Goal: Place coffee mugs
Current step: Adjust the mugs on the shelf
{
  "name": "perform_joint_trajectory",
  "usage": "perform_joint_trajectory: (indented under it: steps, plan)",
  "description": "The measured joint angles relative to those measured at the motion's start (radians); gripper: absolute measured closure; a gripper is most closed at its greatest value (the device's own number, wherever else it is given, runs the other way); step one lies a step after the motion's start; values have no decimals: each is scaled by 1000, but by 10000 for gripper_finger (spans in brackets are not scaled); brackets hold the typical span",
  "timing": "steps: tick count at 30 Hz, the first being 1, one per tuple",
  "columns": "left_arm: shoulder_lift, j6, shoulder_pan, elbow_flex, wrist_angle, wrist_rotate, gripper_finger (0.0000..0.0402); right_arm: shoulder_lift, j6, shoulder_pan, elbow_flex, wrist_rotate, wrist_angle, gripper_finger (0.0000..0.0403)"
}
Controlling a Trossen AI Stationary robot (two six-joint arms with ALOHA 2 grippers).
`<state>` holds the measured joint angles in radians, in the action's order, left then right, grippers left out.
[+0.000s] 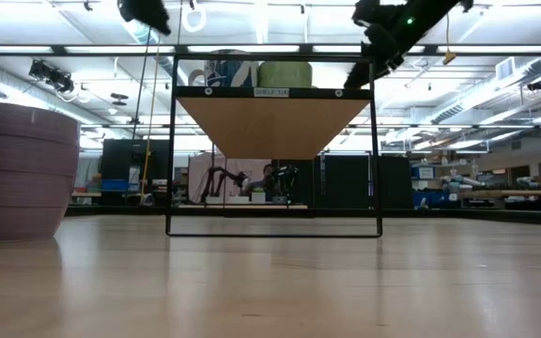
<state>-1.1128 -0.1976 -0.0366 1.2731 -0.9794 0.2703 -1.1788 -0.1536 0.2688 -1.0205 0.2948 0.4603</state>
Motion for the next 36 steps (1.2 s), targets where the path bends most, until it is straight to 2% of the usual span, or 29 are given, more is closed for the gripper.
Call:
perform_joint_trajectory:
  steps: [5, 10, 17, 27, 31, 36]
  plan:
    - [0, -34, -51, -110, 53, -1, 205, 7, 31, -124, 49, 76, -51, 200]
    - [-1, -15, -80, -239, 279, 3, 205, 8, 32, -211, 62, 79, -148, 200]
    - [-1, 53, -80, -370, 531, 122, 205, 4, 38, -265, 63, 158, -165, 200]
    - [-1, 158, -78, -462, 750, 207, 205, 4, 43, -289, 63, 158, -159, 200]
    - [-6, 184, -76, -463, 766, 227, 205, 4, -3, -265, 63, 91, -151, 200]
    - [-31, 188, -56, -463, 796, 225, 205, 4, -47, -163, 83, -15, -205, 200]
